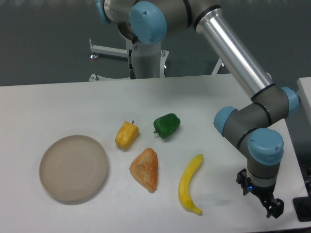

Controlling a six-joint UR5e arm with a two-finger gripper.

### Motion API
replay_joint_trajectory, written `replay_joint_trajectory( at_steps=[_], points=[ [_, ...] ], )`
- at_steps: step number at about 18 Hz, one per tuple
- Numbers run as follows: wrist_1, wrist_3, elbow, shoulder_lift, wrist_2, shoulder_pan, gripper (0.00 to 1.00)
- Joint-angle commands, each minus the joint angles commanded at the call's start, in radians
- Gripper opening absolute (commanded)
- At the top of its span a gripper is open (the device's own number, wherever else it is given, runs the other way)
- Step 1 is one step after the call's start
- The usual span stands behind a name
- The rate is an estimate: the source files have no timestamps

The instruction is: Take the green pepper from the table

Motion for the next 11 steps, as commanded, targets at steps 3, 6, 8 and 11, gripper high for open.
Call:
replay_joint_trajectory(
  at_steps=[3,6,8,11],
  points=[
    [0.000,-0.002,-0.002,0.000,0.000,0.000,1.00],
    [0.000,-0.003,-0.009,0.005,-0.002,0.000,1.00],
    [0.000,-0.014,-0.012,0.008,-0.002,-0.002,1.00],
    [0.000,-0.029,-0.015,0.012,-0.002,-0.003,1.00]
  ],
)
